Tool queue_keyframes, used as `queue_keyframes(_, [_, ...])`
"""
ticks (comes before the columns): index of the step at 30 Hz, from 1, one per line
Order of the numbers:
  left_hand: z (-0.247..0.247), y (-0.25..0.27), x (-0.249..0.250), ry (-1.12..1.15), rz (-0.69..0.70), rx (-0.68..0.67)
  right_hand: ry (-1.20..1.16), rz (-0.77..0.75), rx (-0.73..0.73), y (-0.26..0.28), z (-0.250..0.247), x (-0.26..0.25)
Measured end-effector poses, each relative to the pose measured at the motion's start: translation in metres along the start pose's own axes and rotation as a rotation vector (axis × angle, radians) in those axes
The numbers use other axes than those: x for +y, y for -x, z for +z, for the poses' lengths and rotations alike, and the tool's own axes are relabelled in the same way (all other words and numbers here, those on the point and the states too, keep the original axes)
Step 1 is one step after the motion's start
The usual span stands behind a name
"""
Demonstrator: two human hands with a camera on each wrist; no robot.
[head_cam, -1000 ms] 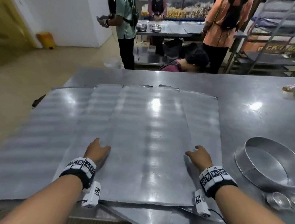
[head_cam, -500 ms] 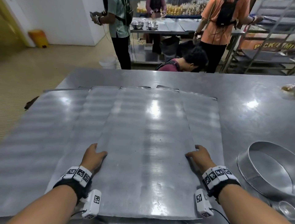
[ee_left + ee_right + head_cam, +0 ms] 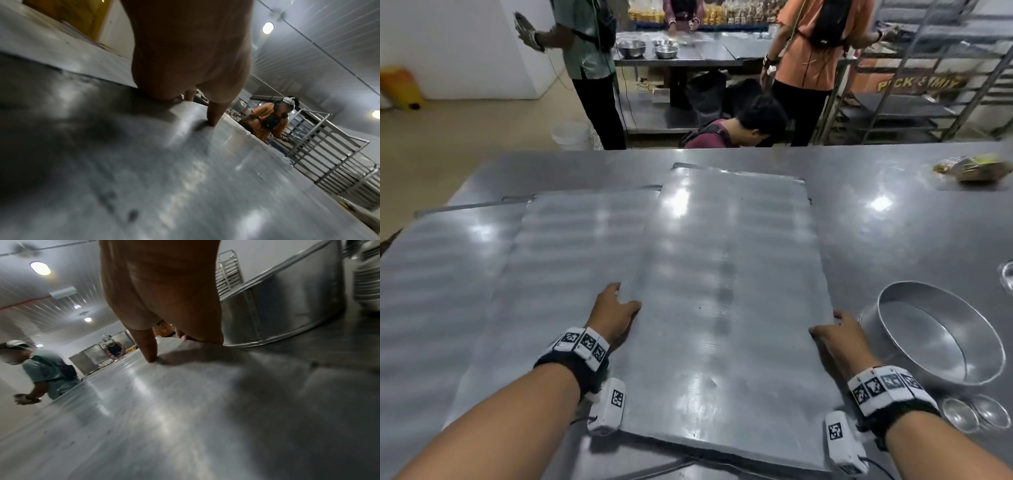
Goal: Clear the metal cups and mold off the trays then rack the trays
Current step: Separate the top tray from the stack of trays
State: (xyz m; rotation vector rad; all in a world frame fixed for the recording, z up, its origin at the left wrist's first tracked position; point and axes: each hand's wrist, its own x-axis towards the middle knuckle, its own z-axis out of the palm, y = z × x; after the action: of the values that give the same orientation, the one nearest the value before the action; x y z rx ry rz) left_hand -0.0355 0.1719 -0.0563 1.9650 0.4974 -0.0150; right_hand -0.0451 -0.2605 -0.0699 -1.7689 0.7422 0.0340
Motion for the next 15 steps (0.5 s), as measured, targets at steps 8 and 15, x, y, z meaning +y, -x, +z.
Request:
queue_keyframes(8, [0.016, -0.028, -0.004, -0.113, -0.011, -0.075, 0.02, 0.014, 0.017, -0.015, -0.004, 0.024])
queue_keyframes(15, [0.017, -0.04, -0.007, -0.368, -0.065, -0.209, 0.212, -0.007, 0.021, -0.03, -0.006, 0.016])
